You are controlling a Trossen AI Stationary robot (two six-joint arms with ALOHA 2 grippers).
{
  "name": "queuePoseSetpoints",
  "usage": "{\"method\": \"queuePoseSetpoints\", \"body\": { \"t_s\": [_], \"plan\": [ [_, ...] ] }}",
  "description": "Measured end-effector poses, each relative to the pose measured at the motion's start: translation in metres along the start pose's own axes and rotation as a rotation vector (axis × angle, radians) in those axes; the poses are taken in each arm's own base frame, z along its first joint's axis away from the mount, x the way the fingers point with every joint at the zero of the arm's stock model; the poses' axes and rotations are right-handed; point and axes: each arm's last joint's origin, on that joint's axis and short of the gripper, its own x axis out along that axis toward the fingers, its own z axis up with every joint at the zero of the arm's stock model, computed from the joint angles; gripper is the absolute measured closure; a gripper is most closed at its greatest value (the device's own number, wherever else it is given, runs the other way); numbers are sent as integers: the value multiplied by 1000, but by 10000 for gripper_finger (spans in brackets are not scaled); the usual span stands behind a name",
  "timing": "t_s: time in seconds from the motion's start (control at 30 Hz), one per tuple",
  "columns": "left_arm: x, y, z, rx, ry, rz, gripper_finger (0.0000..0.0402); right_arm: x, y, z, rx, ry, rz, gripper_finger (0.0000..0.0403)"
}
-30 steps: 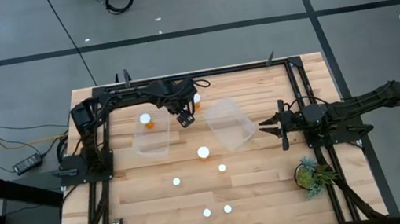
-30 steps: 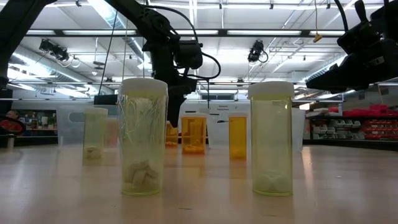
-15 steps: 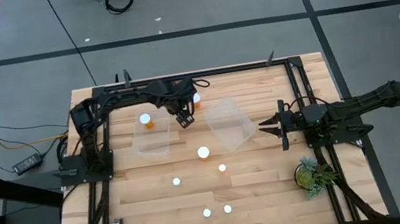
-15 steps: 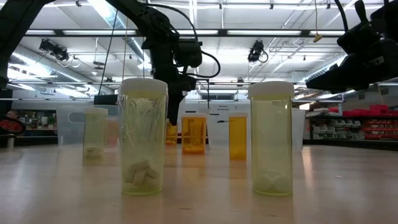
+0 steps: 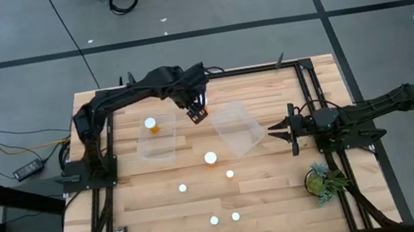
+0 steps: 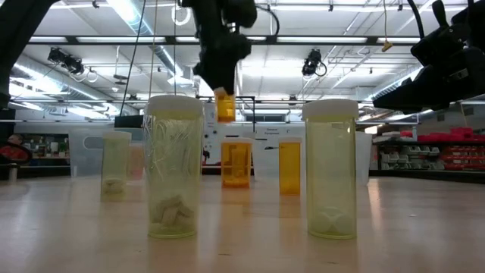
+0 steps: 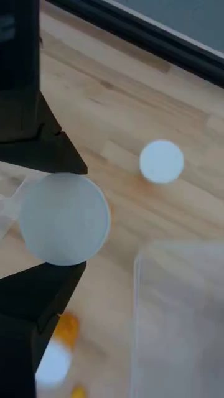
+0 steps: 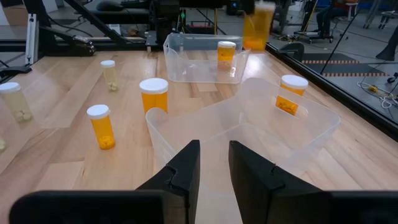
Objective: Pick and place medicine bottles into bin by pill shape (circle, oval)
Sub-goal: Put the large orange pill bottle into the left transparent bin
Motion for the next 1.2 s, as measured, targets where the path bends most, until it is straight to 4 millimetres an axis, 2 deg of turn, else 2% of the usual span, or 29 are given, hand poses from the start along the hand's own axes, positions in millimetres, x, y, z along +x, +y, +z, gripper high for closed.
{"method": "queuePoseSetpoints", "body": {
  "t_s": [0.17, 0.4, 0.63, 0.83, 1.2],
  "plan": [
    [-9, -25, -12, 48, 84, -7, 185, 0, 0, 0, 0, 0, 0, 311],
    [0, -50, -38, 92, 248, 33, 178, 0, 0, 0, 0, 0, 0, 311],
    [2, -66, -60, 99, 384, 86, 185, 0, 0, 0, 0, 0, 0, 311],
    [-2, -75, -67, 133, 380, 190, 173, 0, 0, 0, 0, 0, 0, 311],
    [-5, -89, -73, 212, 318, 296, 177, 0, 0, 0, 0, 0, 0, 311]
  ]
}}
